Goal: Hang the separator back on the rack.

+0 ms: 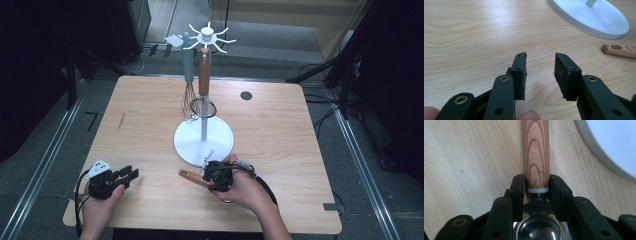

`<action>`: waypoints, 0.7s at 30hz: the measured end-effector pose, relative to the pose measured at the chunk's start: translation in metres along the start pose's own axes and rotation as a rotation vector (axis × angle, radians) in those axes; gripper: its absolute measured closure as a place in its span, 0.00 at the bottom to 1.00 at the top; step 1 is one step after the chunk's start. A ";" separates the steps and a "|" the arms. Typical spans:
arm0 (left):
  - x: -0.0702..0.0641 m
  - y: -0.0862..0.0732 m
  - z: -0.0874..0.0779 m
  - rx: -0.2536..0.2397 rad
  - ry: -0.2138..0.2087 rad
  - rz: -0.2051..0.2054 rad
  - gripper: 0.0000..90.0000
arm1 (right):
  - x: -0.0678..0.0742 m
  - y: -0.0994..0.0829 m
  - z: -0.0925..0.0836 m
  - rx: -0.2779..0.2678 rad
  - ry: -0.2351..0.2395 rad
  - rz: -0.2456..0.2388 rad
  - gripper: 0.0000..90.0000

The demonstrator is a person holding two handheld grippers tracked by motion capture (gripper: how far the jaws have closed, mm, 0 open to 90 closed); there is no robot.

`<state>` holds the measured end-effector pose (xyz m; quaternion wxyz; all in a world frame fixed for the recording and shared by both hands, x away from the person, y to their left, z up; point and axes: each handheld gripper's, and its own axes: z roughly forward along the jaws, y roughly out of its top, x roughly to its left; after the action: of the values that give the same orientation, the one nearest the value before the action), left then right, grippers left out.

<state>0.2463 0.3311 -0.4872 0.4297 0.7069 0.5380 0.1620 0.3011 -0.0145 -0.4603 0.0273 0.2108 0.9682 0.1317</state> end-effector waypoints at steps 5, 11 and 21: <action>-0.001 0.000 0.000 0.001 0.009 0.004 0.67 | 0.007 0.011 0.001 0.083 -0.015 0.000 0.79; 0.001 0.000 0.000 -0.015 0.039 -0.018 0.55 | 0.010 0.010 0.001 0.062 -0.017 -0.004 0.80; 0.000 0.001 0.000 -0.016 0.125 -0.029 0.28 | 0.013 -0.014 -0.006 -0.144 -0.045 0.068 0.80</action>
<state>0.2471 0.3312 -0.4861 0.4032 0.6841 0.5727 0.2037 0.2833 -0.0230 -0.4585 0.0599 0.2439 0.9476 0.1972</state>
